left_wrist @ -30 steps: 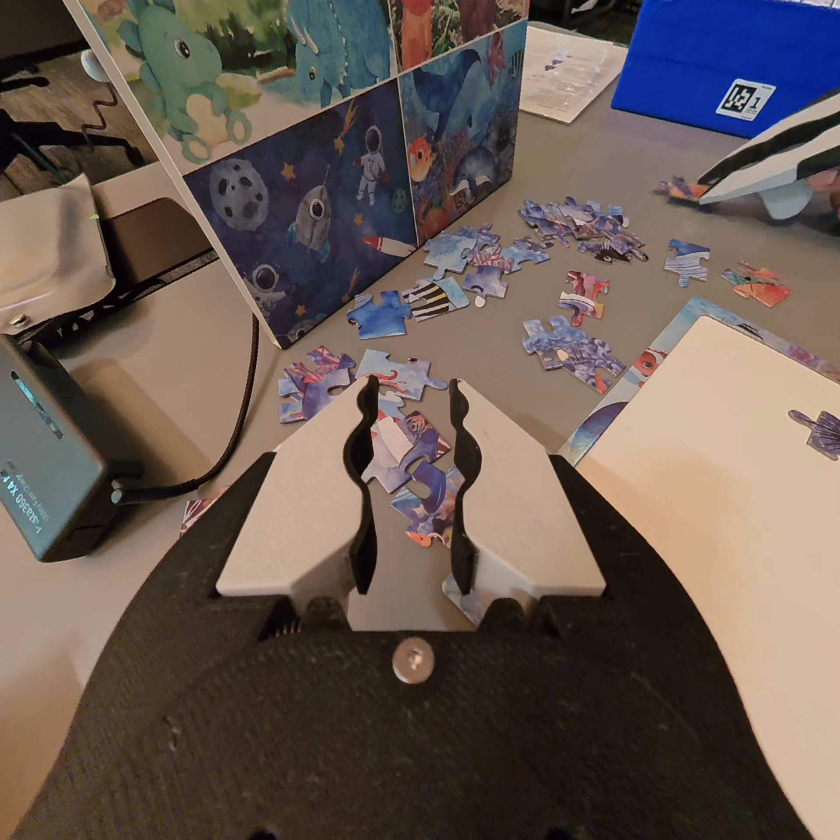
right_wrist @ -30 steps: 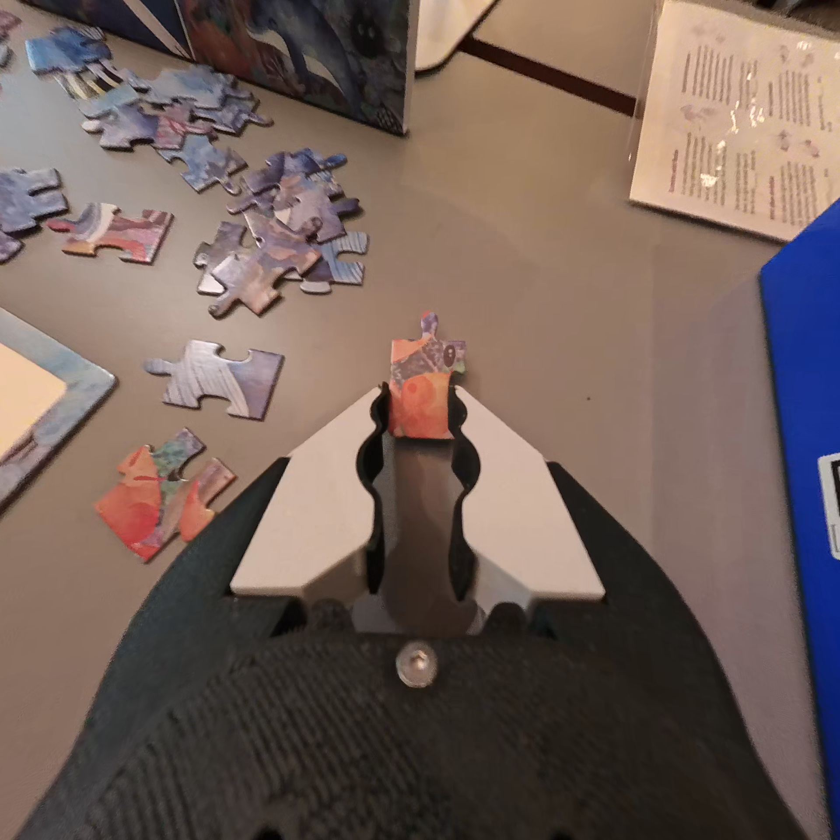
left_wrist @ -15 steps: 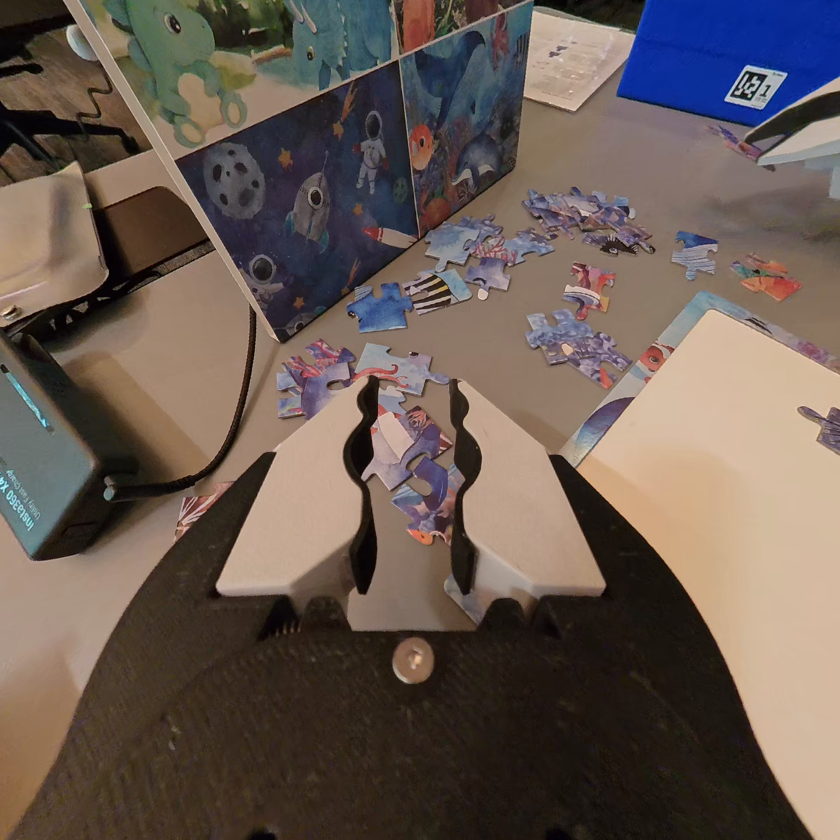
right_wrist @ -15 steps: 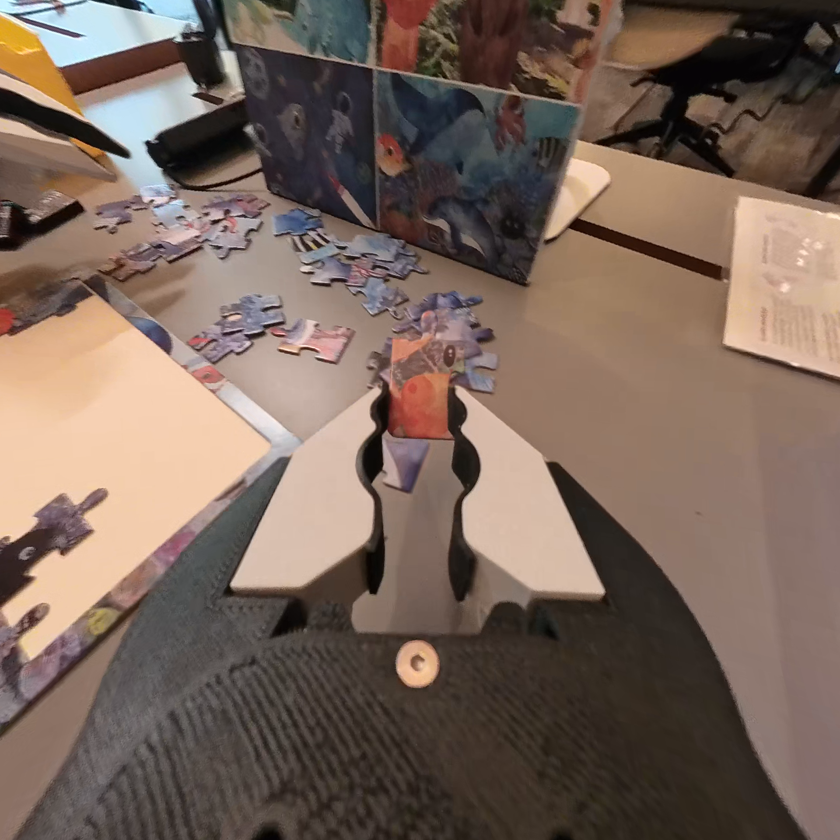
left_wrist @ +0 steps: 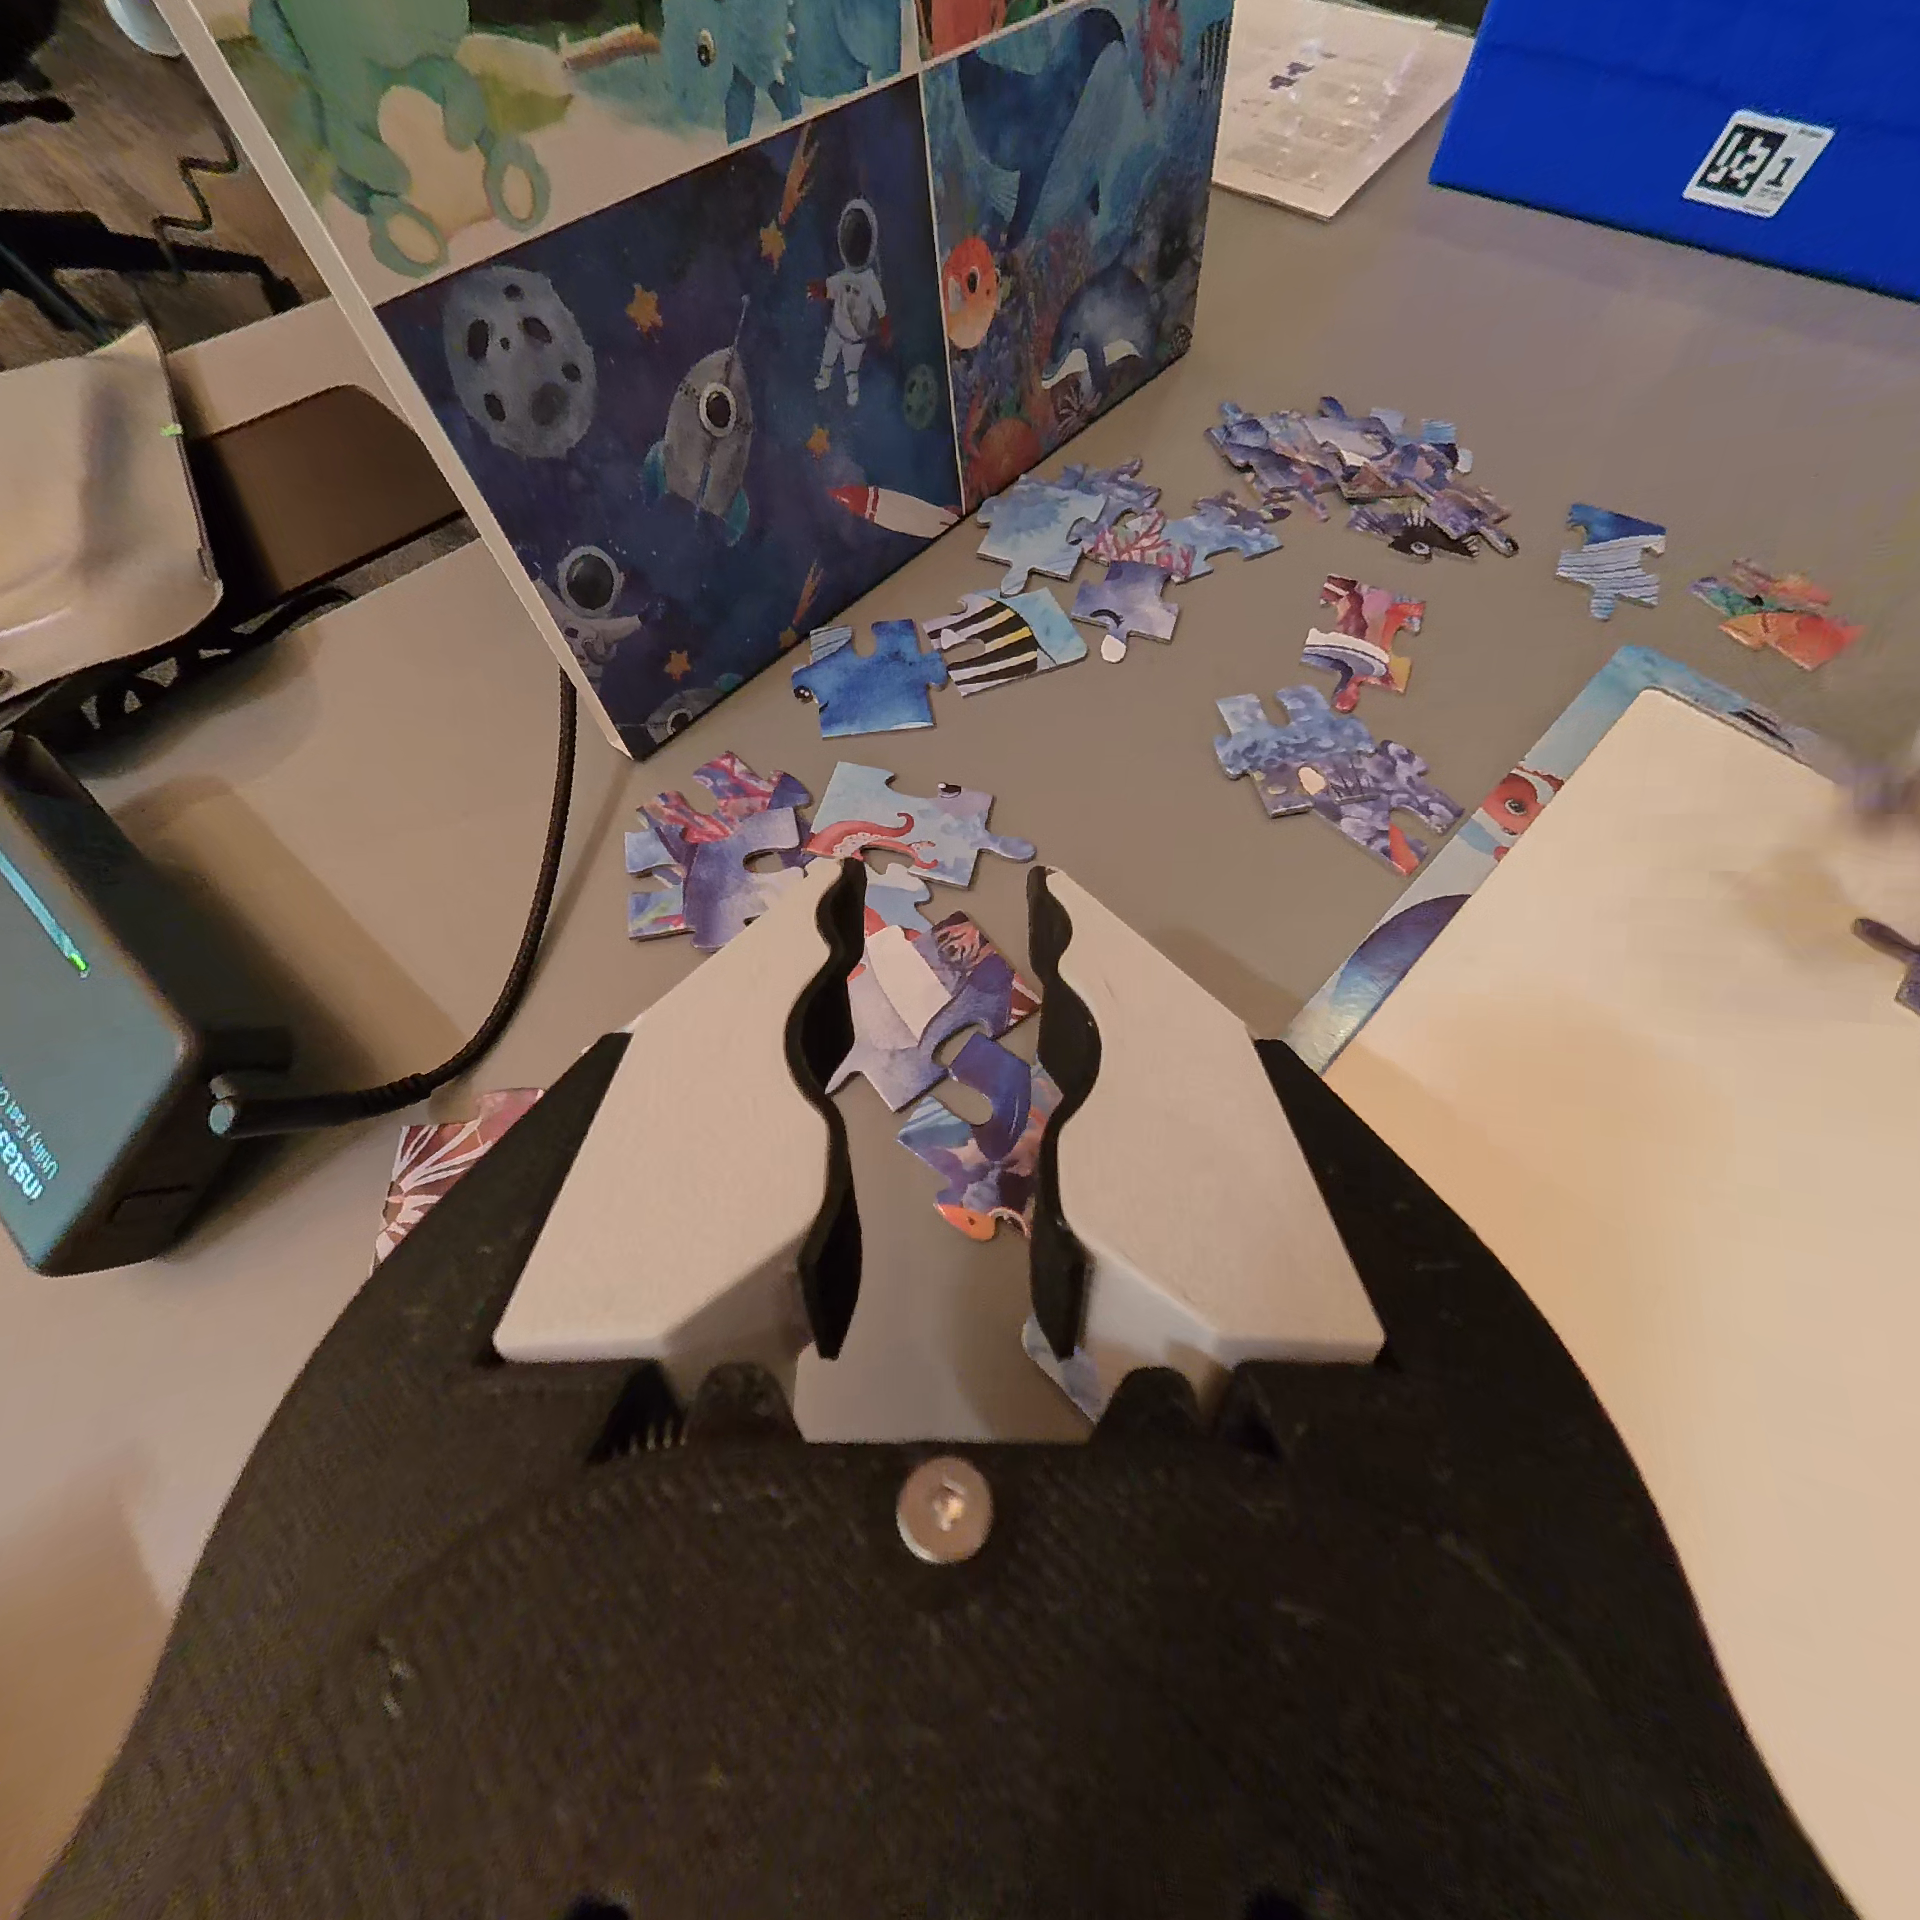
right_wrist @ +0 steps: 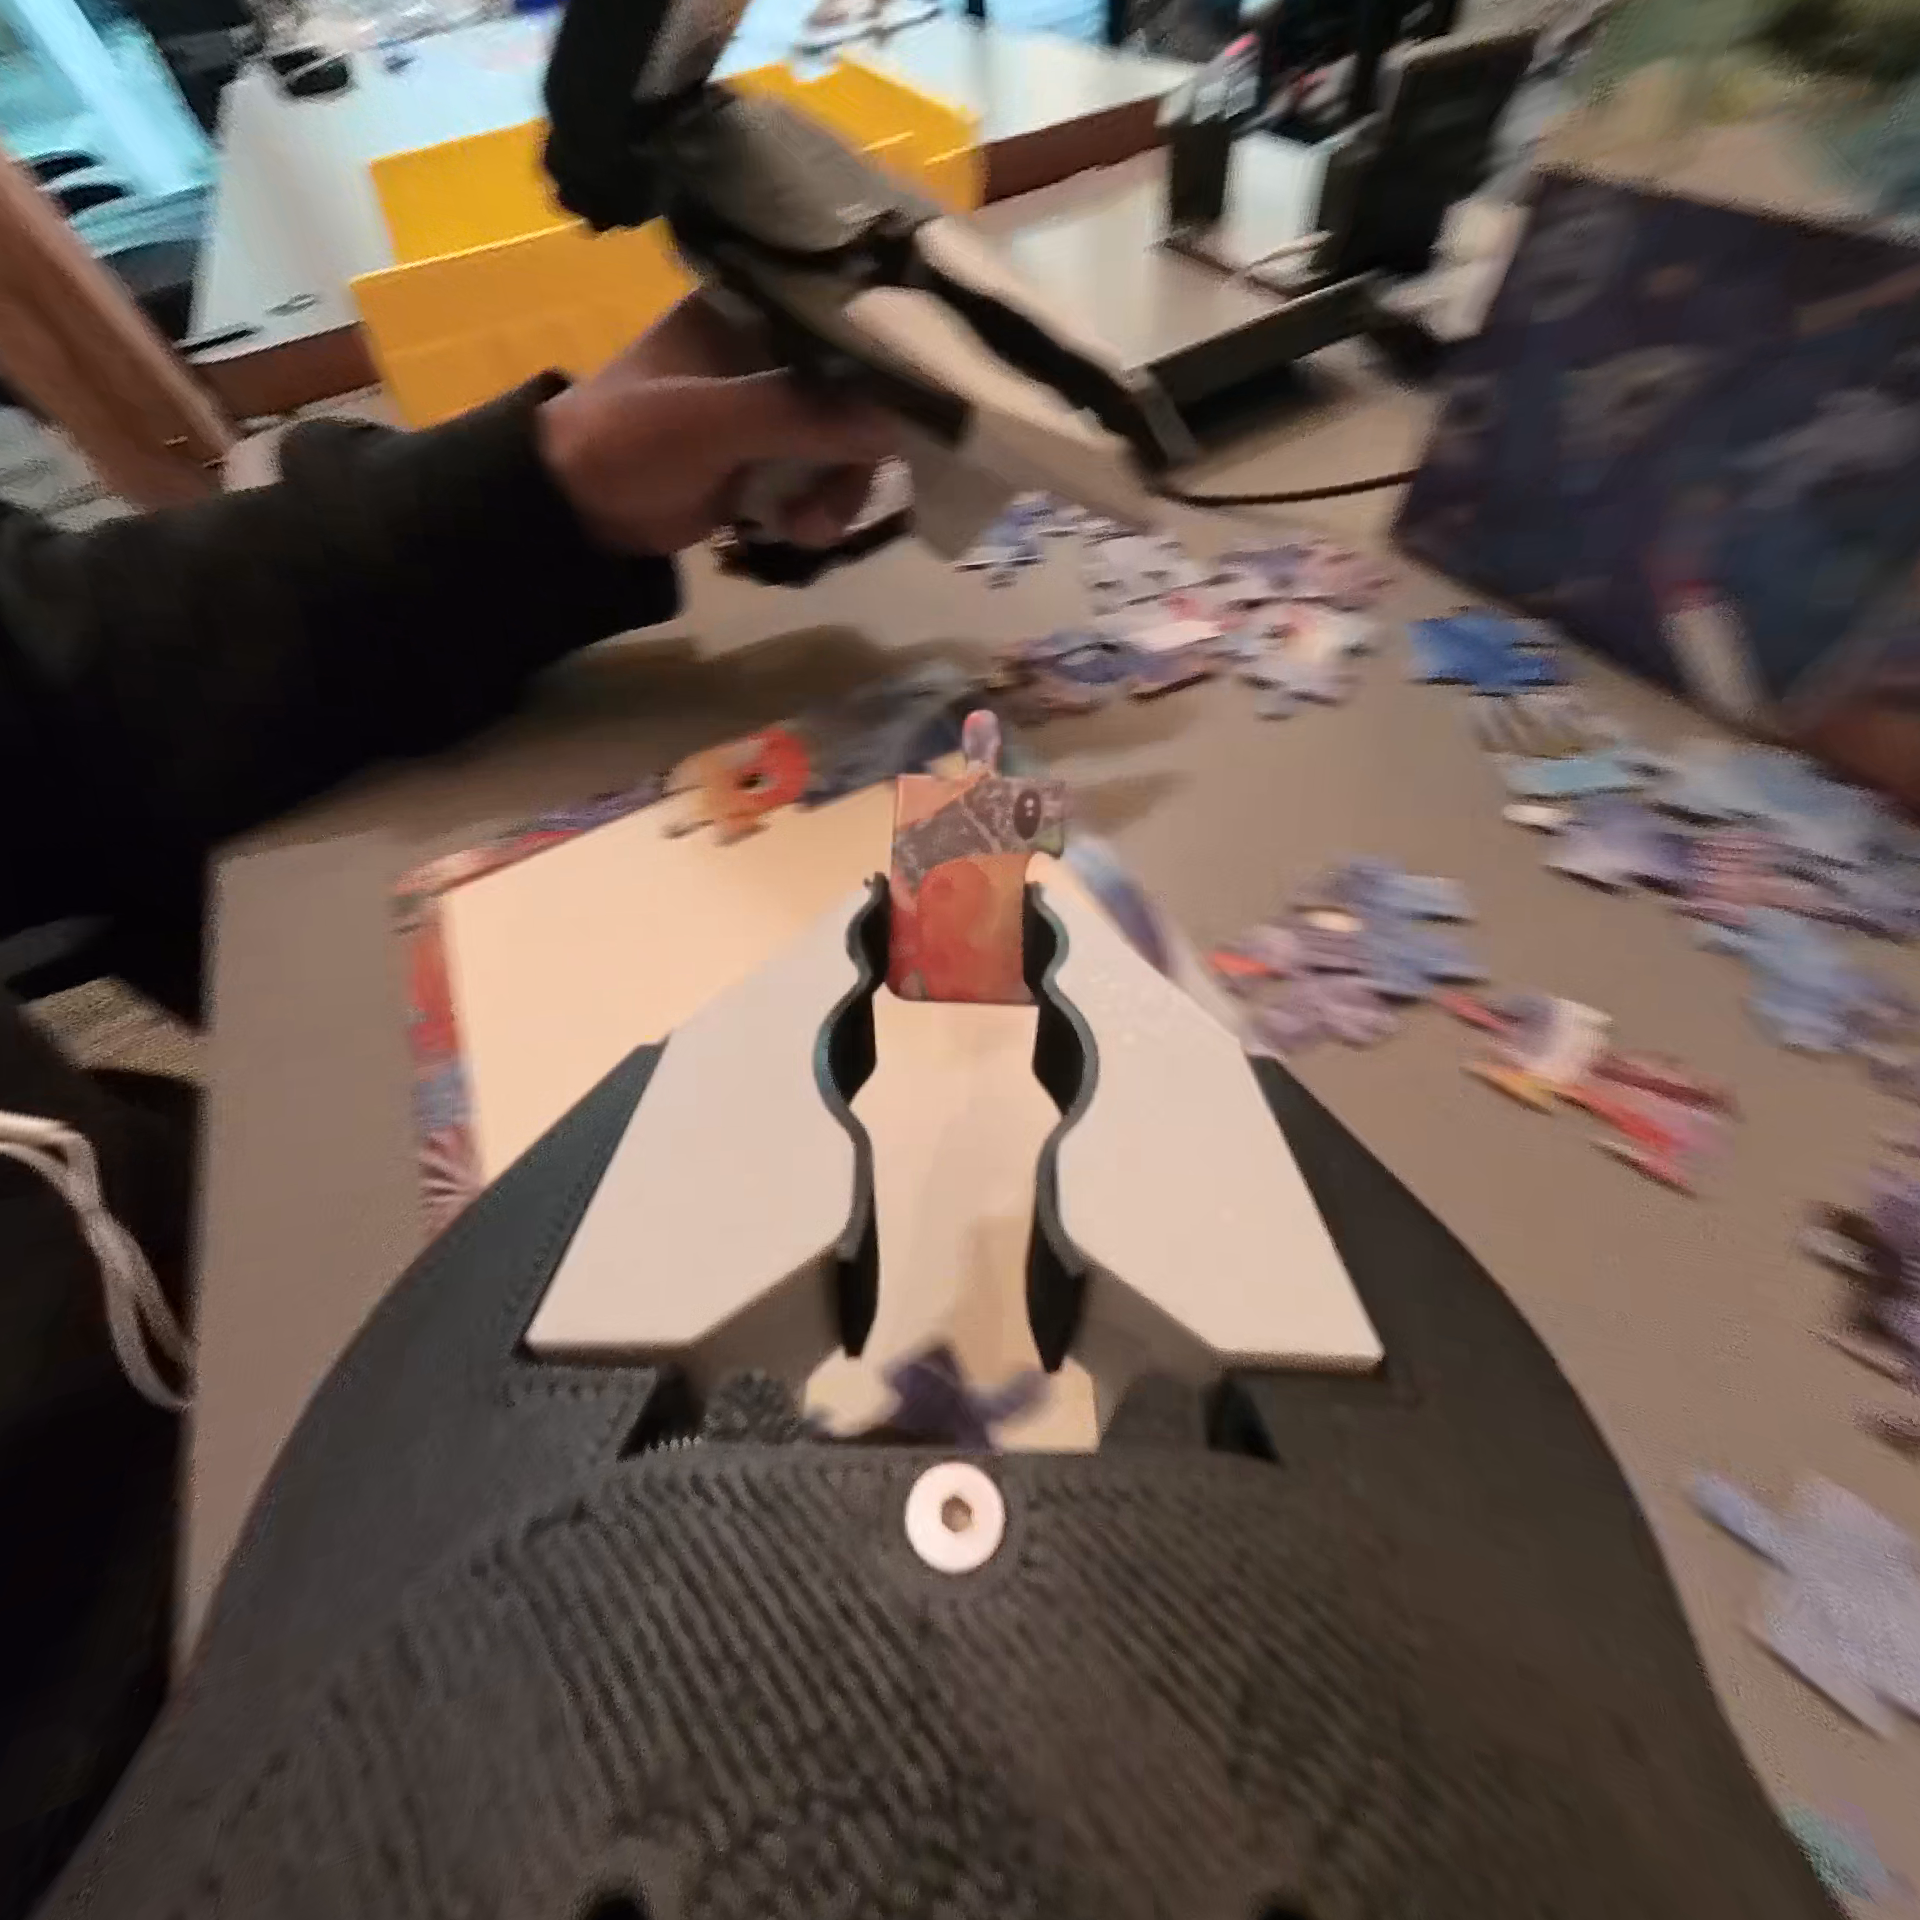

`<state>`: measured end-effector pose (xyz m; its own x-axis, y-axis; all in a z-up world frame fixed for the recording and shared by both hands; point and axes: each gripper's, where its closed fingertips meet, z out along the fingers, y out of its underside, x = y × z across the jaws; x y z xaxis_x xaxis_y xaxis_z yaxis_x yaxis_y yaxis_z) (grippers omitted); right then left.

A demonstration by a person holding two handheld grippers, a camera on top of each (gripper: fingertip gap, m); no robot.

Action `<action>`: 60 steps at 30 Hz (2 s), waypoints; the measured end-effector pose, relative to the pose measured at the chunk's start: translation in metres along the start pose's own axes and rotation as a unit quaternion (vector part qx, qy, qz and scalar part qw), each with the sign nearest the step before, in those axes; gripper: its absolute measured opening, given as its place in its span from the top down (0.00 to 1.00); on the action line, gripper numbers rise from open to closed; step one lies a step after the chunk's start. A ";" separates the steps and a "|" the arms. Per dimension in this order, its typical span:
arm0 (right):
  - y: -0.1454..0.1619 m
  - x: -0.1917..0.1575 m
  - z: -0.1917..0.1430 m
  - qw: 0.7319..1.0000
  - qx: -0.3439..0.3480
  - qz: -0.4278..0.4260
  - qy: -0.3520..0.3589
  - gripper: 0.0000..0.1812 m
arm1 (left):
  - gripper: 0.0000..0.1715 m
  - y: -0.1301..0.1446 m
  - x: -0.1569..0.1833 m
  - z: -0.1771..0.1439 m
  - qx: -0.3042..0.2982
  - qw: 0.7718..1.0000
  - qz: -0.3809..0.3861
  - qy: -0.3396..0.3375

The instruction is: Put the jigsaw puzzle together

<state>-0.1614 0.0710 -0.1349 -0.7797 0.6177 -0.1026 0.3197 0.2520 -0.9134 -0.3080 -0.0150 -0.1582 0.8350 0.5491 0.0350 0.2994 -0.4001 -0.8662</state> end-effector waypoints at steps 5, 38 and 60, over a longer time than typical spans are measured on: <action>0.015 -0.082 0.042 0.994 -0.074 -0.009 -0.085 0.87 | 0.83 -0.005 0.001 -0.003 0.009 1.000 -0.004 0.004; 0.062 -0.152 0.059 0.951 -0.204 0.011 -0.233 0.83 | 0.83 -0.029 0.015 -0.022 0.046 0.999 0.017 0.009; 0.066 -0.127 0.070 0.796 -0.271 -0.427 -0.334 0.67 | 0.83 -0.031 0.013 -0.025 0.049 0.998 0.028 0.000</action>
<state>-0.0785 -0.0430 -0.2092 -0.8919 -0.4379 0.1127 -0.4350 0.7631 -0.4779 -0.2949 -0.0135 -0.1180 0.8491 0.5280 -0.0146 0.2056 -0.3559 -0.9116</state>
